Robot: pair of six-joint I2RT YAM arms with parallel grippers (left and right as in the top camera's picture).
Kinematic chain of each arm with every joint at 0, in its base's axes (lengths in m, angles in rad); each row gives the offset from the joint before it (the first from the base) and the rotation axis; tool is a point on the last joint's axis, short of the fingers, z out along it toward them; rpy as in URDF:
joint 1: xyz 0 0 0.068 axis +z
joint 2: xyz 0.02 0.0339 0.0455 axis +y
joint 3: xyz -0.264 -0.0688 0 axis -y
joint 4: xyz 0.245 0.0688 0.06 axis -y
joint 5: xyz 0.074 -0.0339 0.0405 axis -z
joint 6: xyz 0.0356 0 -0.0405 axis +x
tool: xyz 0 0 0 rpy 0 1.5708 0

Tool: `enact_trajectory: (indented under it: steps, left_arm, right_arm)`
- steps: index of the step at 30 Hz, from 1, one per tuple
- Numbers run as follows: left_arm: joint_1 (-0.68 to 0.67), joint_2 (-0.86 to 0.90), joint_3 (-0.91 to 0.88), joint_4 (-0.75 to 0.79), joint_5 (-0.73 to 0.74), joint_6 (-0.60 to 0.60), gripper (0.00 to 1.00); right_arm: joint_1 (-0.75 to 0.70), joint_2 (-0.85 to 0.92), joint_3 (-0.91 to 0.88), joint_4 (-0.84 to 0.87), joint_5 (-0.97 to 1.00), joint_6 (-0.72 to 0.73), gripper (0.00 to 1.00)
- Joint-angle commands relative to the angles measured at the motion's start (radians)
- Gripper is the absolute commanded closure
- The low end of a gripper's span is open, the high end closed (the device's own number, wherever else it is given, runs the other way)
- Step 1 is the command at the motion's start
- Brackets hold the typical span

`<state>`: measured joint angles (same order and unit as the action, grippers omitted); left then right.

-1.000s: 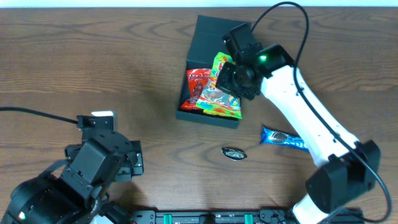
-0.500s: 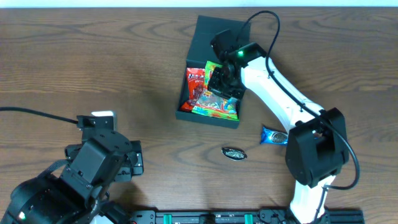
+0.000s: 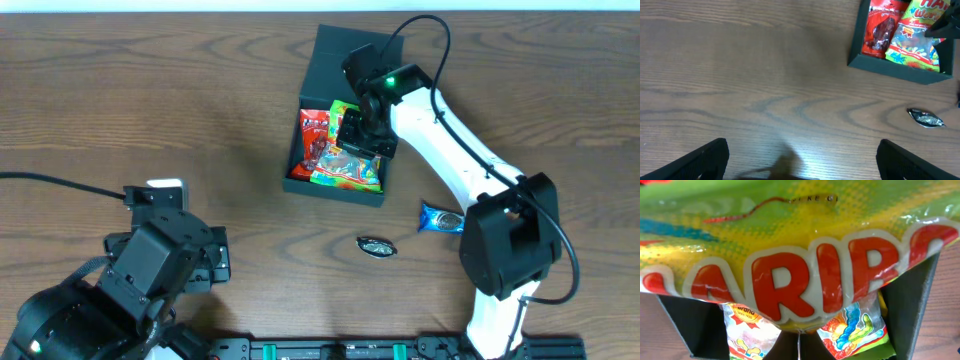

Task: Pack container
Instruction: 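Lower the HARIBO bag into the box and release it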

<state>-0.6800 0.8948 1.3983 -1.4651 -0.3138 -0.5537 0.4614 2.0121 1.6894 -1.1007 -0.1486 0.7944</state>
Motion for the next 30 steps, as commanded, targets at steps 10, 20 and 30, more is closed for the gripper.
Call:
enact_trajectory:
  steps: [10,20,30]
  left_arm:
    - [-0.001,0.002,-0.005,-0.004,0.000,-0.011,0.05]
    - [-0.001,0.002,-0.005,-0.004,-0.001,-0.010,0.05]
    - [-0.001,0.002,-0.005,-0.005,0.000,-0.008,0.05]
  right_arm:
    - [-0.003,0.019,0.023,0.059,0.049,-0.060,0.98]
    - [-0.003,0.019,0.023,0.023,0.070,-0.071,0.98]
    - [-0.003,0.019,0.024,0.013,0.062,-0.083,0.05]
